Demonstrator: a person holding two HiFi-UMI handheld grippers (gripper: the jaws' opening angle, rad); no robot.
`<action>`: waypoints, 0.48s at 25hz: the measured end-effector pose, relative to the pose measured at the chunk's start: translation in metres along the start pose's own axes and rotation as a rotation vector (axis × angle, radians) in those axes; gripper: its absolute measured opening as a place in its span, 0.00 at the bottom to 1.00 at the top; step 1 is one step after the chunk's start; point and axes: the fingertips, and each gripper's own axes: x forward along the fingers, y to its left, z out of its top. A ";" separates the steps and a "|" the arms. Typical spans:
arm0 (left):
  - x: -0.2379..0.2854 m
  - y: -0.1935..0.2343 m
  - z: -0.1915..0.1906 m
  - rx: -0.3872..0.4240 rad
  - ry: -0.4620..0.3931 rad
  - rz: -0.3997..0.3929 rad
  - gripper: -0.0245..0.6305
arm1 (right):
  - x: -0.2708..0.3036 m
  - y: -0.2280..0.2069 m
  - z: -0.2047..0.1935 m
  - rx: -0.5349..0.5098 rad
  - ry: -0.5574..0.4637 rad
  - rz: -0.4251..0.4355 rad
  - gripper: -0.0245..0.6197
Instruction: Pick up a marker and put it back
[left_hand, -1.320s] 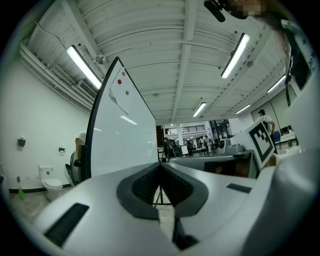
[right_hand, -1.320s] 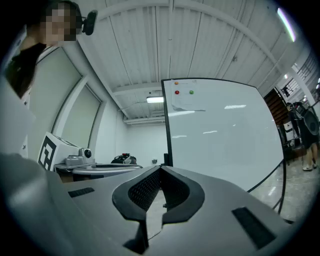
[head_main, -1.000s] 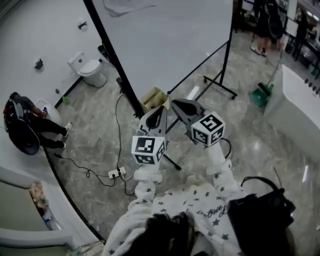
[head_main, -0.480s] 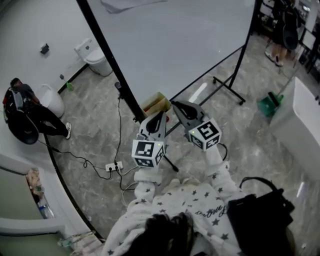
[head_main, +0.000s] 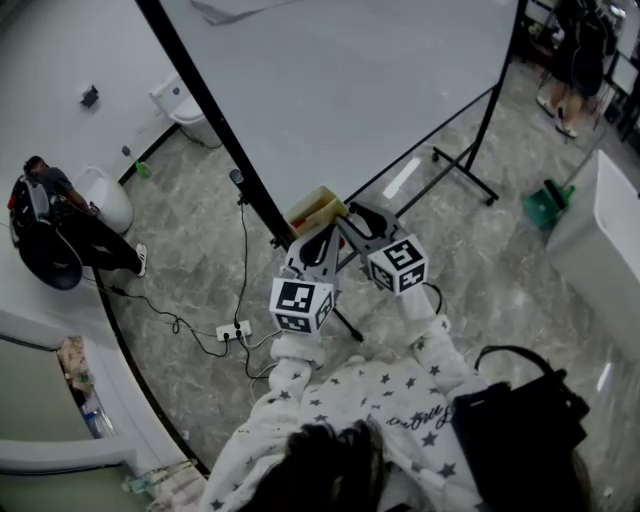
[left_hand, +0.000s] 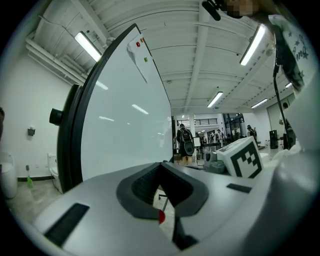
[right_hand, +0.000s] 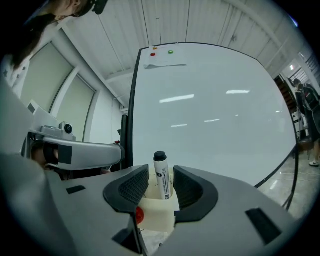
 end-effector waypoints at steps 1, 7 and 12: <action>0.000 -0.001 0.000 0.001 0.000 -0.002 0.04 | 0.000 0.000 0.000 0.001 -0.001 0.001 0.28; -0.001 0.003 -0.005 -0.006 0.011 0.005 0.04 | 0.005 -0.001 -0.004 -0.032 0.023 -0.003 0.17; 0.002 0.004 -0.007 -0.013 0.008 0.002 0.04 | 0.003 -0.004 0.002 -0.043 0.010 -0.004 0.17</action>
